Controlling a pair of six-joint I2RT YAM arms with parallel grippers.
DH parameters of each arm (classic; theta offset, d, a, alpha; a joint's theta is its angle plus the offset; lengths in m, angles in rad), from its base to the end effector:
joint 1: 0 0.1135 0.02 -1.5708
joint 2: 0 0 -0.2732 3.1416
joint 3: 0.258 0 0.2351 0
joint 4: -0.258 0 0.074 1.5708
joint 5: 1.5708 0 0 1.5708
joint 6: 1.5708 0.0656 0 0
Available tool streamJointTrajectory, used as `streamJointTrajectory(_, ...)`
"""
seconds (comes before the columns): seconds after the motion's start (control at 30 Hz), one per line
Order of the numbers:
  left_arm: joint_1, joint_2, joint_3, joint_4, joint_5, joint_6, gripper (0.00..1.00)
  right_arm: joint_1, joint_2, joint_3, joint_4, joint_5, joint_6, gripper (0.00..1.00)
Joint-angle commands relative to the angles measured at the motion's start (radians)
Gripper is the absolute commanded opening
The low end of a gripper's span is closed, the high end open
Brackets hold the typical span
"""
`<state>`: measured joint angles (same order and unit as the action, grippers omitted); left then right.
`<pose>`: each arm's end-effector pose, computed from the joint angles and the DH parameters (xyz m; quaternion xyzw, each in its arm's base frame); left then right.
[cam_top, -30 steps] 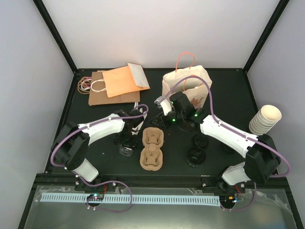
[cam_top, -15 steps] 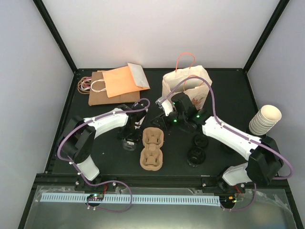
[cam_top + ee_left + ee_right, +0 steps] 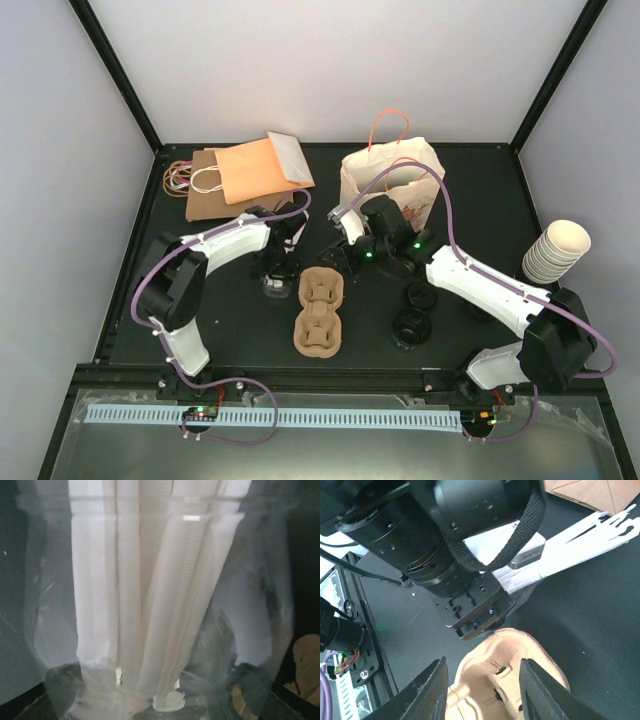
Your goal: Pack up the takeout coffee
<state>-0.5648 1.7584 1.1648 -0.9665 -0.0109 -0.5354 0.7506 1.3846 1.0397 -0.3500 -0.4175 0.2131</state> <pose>0.2491 -0.1570 0.1649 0.0147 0.9999 0.0018 0.0074 0.2060 0.2285 0.2758 -0.3200 0.8308 0.3586 0.2807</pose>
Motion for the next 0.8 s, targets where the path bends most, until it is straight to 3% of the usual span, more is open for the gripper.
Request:
streamJointTrajectory(0.0,0.023,0.072,0.044,0.093,-0.028,-0.003,0.55,-0.002,-0.030,-0.013,0.002,0.017,-0.015,0.43)
streamJointTrajectory(0.77,0.135,0.247,0.222,0.087,-0.015,0.084,0.52,-0.002,-0.037,-0.025,0.003,0.023,-0.010,0.43)
